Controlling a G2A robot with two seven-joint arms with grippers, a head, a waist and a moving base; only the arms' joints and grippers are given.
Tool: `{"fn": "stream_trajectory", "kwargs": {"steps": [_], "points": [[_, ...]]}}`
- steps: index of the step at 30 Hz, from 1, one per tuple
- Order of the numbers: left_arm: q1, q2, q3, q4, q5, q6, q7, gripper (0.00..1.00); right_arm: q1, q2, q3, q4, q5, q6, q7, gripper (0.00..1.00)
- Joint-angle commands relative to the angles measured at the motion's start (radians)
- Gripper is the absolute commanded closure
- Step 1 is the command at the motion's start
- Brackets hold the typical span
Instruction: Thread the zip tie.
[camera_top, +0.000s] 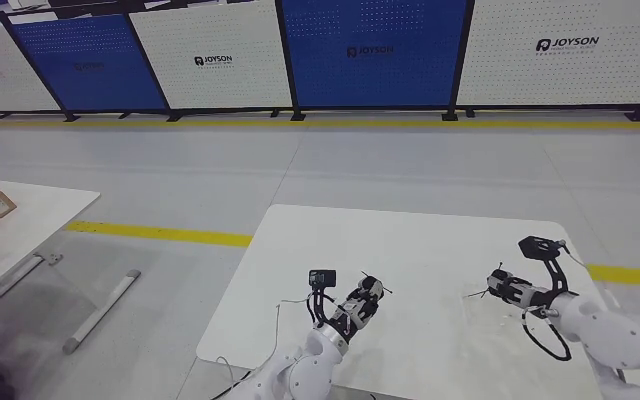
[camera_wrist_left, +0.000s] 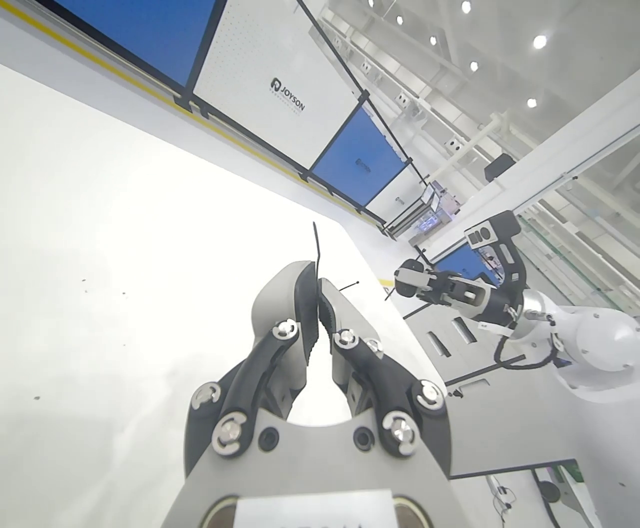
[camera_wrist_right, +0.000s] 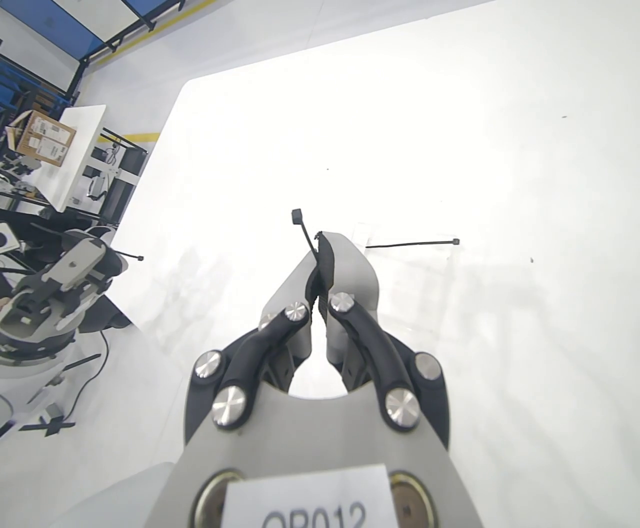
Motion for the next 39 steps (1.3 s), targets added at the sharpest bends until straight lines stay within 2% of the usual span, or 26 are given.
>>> {"fn": "stream_trajectory", "kwargs": {"steps": [1,3,5,7,9,12,14,16,32,34,37,39], "points": [[0.0,0.0,0.0,0.0,0.0,0.0,0.0,1.0,-0.01,-0.001,0.0,-0.005,-0.011,0.01,-0.031,1.0],[0.0,0.0,0.0,0.0,0.0,0.0,0.0,1.0,-0.036,-0.003,0.009,-0.041,0.025,0.021,-0.071,1.0],[0.0,0.0,0.0,0.0,0.0,0.0,0.0,1.0,-0.093,-0.005,0.03,-0.088,0.105,-0.011,-0.12,1.0],[0.0,0.0,0.0,0.0,0.0,0.0,0.0,1.0,-0.153,-0.006,0.037,-0.137,0.131,-0.037,-0.178,1.0],[0.0,0.0,0.0,0.0,0.0,0.0,0.0,1.0,-0.223,-0.01,0.034,-0.185,0.138,-0.045,-0.261,1.0],[0.0,0.0,0.0,0.0,0.0,0.0,0.0,1.0,-0.282,-0.017,-0.01,-0.223,0.105,-0.034,-0.345,1.0],[0.0,0.0,0.0,0.0,0.0,0.0,0.0,1.0,-0.285,-0.023,-0.043,-0.216,0.103,-0.028,-0.373,1.0],[0.0,0.0,0.0,0.0,0.0,0.0,0.0,1.0,-0.26,-0.026,-0.051,-0.17,0.206,-0.079,-0.317,1.0],[0.0,0.0,0.0,0.0,0.0,0.0,0.0,1.0,-0.261,-0.026,-0.052,-0.17,0.21,-0.08,-0.321,1.0],[0.0,0.0,0.0,0.0,0.0,0.0,0.0,1.0,-0.267,-0.031,-0.041,-0.151,0.281,-0.114,-0.374,1.0],[0.0,0.0,0.0,0.0,0.0,0.0,0.0,1.0,-0.292,-0.038,-0.025,-0.1,0.435,-0.232,-0.422,1.0],[0.0,0.0,0.0,0.0,0.0,0.0,0.0,1.0,-0.311,-0.044,-0.04,-0.079,0.451,-0.269,-0.474,1.0]]}}
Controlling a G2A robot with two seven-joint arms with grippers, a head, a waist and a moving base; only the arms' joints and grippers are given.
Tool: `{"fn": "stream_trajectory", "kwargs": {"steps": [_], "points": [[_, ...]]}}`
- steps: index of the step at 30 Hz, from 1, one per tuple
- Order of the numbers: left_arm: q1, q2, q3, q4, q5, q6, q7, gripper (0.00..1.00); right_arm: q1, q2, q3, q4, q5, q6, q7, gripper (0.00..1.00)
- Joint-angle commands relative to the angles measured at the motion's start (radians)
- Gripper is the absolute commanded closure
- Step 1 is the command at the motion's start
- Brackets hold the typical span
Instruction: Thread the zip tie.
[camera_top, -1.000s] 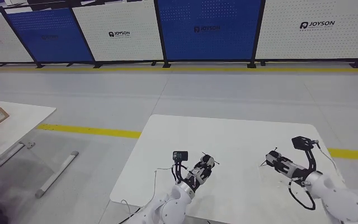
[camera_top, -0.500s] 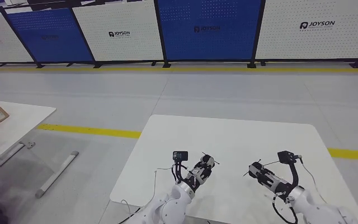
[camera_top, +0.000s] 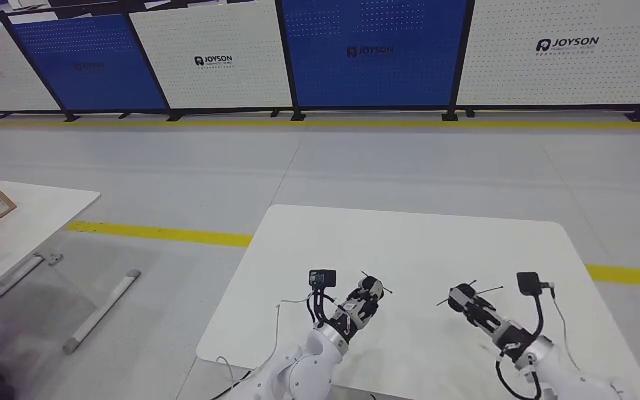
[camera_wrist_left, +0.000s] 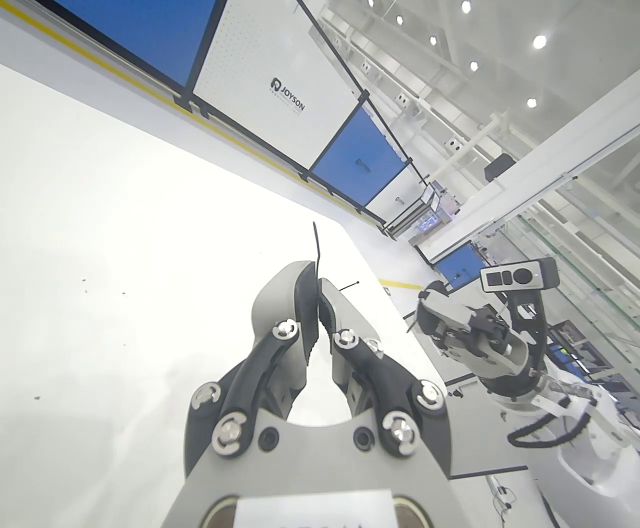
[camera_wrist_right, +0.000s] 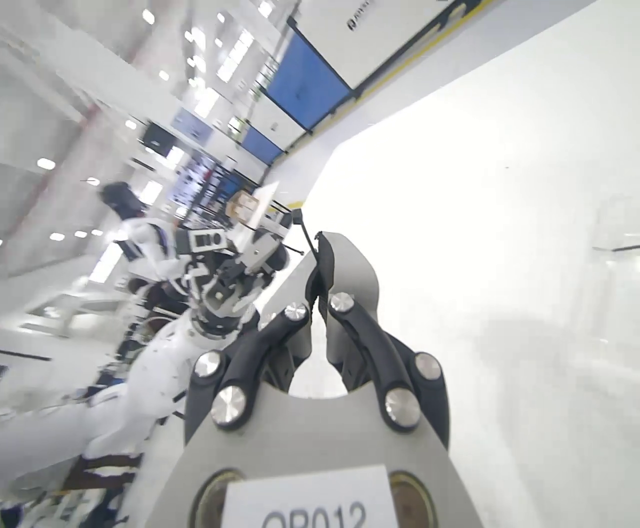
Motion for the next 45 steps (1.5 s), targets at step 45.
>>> {"fn": "stream_trajectory", "kwargs": {"steps": [45], "points": [[-0.074,-0.007,0.026,-0.008,0.124,0.038,-0.12,1.0,-0.022,-0.02,-0.099,0.005,-0.123,-0.025,-0.161,1.0]]}}
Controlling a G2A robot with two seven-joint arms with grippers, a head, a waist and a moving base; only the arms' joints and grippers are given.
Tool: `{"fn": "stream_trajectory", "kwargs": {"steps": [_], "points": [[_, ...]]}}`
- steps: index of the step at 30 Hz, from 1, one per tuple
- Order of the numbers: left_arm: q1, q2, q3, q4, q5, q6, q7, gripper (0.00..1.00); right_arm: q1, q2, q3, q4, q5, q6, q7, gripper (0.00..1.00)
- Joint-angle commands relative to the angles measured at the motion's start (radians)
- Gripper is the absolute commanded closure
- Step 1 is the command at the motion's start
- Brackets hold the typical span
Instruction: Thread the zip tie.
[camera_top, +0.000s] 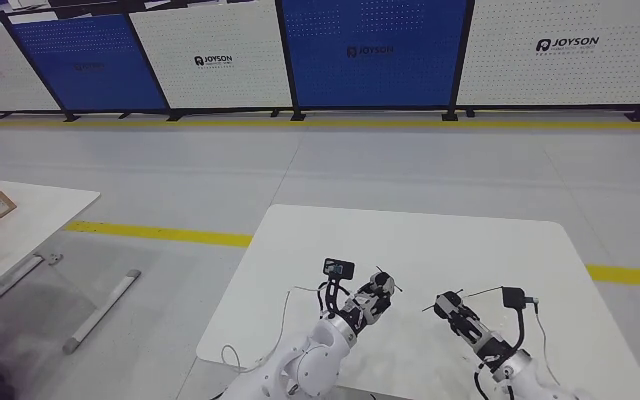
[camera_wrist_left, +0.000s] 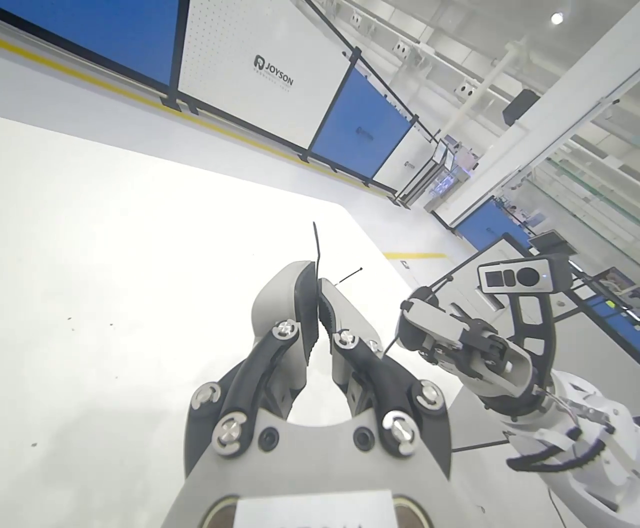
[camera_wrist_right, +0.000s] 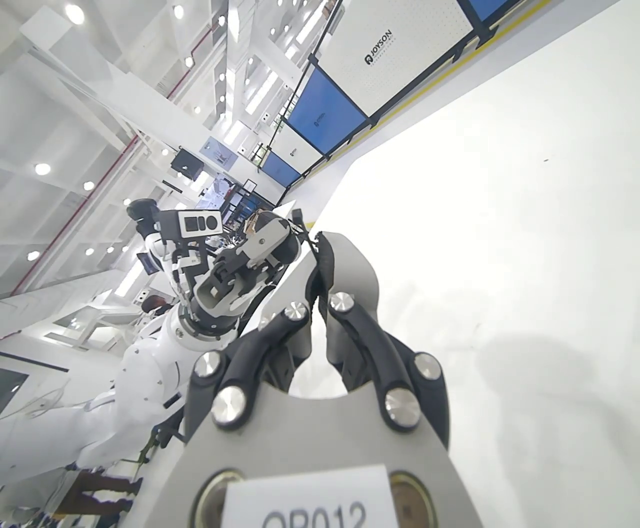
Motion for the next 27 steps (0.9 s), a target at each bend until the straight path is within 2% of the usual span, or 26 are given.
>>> {"fn": "stream_trajectory", "kwargs": {"steps": [1,5,10,13,22,23,24,25,27], "points": [[0.0,0.0,0.0,0.0,0.0,0.0,0.0,1.0,0.0,0.0,0.0,0.0,0.0,0.0,0.0,1.0],[0.0,0.0,0.0,0.0,0.0,0.0,0.0,1.0,0.0,-0.012,-0.033,-0.003,-0.022,0.027,-0.083,1.0],[0.0,0.0,0.0,0.0,0.0,0.0,0.0,1.0,0.006,-0.038,-0.117,0.025,-0.088,0.01,-0.265,1.0],[0.0,0.0,0.0,0.0,0.0,0.0,0.0,1.0,0.007,-0.048,-0.148,0.039,-0.11,-0.01,-0.326,1.0],[0.0,0.0,0.0,0.0,0.0,0.0,0.0,1.0,0.009,-0.052,-0.155,0.046,-0.118,-0.007,-0.341,1.0],[0.003,-0.001,-0.002,0.009,-0.008,0.019,-0.002,1.0,0.009,-0.052,-0.155,0.046,-0.118,-0.007,-0.341,1.0],[-0.002,-0.004,-0.005,0.011,-0.012,0.072,0.002,1.0,0.009,-0.052,-0.155,0.046,-0.118,-0.007,-0.341,1.0],[-0.006,-0.008,-0.001,0.011,-0.02,0.104,0.009,1.0,0.009,-0.052,-0.155,0.046,-0.118,-0.007,-0.341,1.0],[-0.017,-0.018,0.004,0.016,-0.096,0.145,-0.013,1.0,0.009,-0.052,-0.155,0.046,-0.118,-0.007,-0.341,1.0]]}}
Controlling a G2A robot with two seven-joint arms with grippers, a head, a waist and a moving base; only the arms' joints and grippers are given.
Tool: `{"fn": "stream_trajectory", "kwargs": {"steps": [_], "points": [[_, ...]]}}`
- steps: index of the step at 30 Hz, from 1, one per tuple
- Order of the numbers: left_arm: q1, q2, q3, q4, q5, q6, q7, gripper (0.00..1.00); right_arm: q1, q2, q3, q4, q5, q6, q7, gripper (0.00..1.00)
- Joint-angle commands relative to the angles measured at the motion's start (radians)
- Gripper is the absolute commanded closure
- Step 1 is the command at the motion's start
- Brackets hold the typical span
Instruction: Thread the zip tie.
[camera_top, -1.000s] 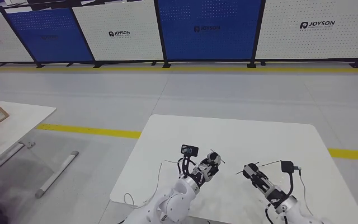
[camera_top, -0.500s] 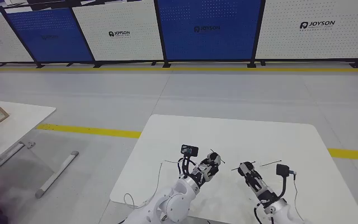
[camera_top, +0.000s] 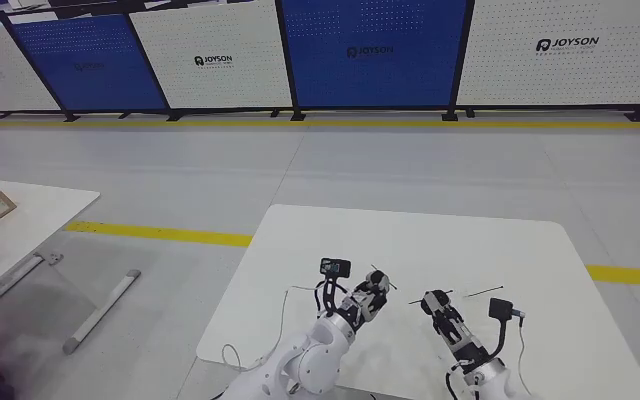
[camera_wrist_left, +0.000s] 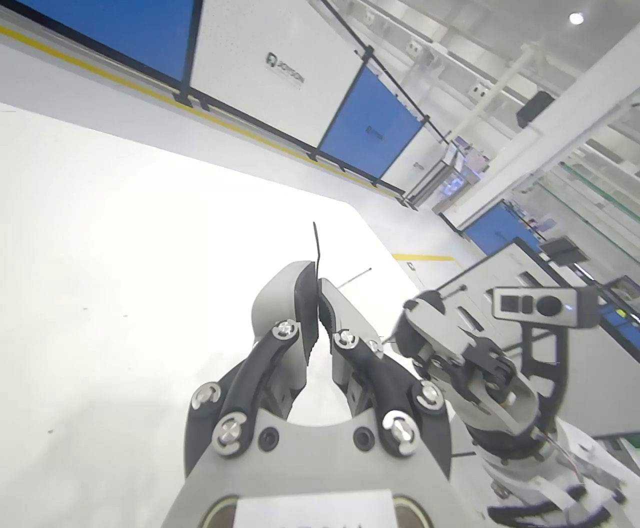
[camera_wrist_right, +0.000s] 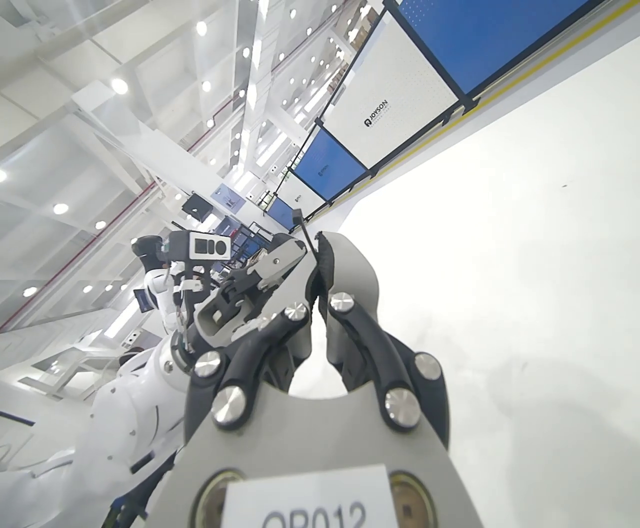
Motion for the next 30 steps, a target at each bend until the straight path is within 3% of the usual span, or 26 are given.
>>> {"fn": "stream_trajectory", "kwargs": {"steps": [1,4,12,18,24,30], "points": [[-0.013,-0.007,0.002,0.008,-0.064,0.043,-0.017,1.0,0.0,0.0,0.0,0.0,0.0,0.0,0.0,1.0],[-0.022,-0.015,0.003,0.018,-0.15,0.036,-0.043,1.0,0.0,0.0,0.0,0.0,0.0,0.0,0.0,1.0],[-0.022,-0.015,0.003,0.018,-0.15,0.036,-0.043,1.0,0.0,0.0,0.0,0.0,0.0,0.0,0.0,1.0],[-0.022,-0.015,0.003,0.018,-0.15,0.036,-0.043,1.0,-0.01,-0.015,0.004,-0.011,-0.091,0.084,-0.174,1.0],[-0.022,-0.015,0.003,0.018,-0.15,0.036,-0.043,1.0,0.036,-0.039,-0.052,0.014,-0.139,0.201,-0.18,1.0],[-0.022,-0.015,0.003,0.018,-0.15,0.036,-0.043,1.0,0.038,-0.04,-0.054,0.016,-0.135,0.201,-0.176,1.0]]}}
